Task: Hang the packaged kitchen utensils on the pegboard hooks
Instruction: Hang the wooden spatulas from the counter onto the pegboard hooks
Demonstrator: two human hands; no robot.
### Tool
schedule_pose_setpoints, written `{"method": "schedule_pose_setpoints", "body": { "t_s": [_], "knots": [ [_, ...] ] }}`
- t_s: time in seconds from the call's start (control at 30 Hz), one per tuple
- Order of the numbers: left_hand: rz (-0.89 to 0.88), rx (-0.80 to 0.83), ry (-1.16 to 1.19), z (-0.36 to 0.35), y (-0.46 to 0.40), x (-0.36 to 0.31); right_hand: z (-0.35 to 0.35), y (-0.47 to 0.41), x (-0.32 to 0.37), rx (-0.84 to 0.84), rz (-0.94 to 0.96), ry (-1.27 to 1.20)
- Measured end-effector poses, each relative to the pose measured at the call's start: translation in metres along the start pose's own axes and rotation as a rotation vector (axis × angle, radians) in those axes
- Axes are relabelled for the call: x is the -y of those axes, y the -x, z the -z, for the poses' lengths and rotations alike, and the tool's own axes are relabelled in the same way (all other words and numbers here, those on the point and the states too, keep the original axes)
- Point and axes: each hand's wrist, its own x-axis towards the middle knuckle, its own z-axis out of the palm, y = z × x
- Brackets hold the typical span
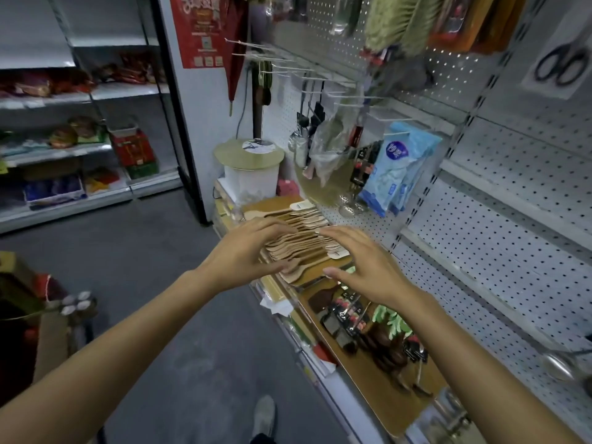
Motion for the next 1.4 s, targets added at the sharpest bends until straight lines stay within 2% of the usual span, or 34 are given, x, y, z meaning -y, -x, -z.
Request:
{"method": "schedule_pose_setpoints", "body": {
  "t_s": [0.37, 0.67, 0.93, 1.07, 1.2, 1.4],
  "knots": [
    [-0.024, 0.07, 0.012, -0.019, -0.094, 0.127, -0.042, -0.131, -0.069, 0.006, -0.053, -0.073],
    [-0.034, 0.176, 0.091, -0.054, -0.163, 0.202, -0.071, -0.186, -0.119, 0.024, -0.159, -0.054],
    [-0.061, 0.301, 0.243, -0.125, -0.213, 0.265, -0.126, -0.209, -0.158, 0.09, -0.417, -0.088],
    [-0.158, 0.461, 0.238, -0.18, -0.241, 0.31, -0.169, -0.228, -0.179, 0.079, -0.617, -0.177],
    [-0.231, 0.598, 0.249, -0.255, -0.259, 0.352, -0.232, -0.245, -0.209, 0.036, -0.842, -0.278],
    [-0.181, 0.731, 0.252, -0.381, -0.269, 0.383, -0.354, -0.267, -0.266, 0.109, -1.079, -0.247]
  ]
}}
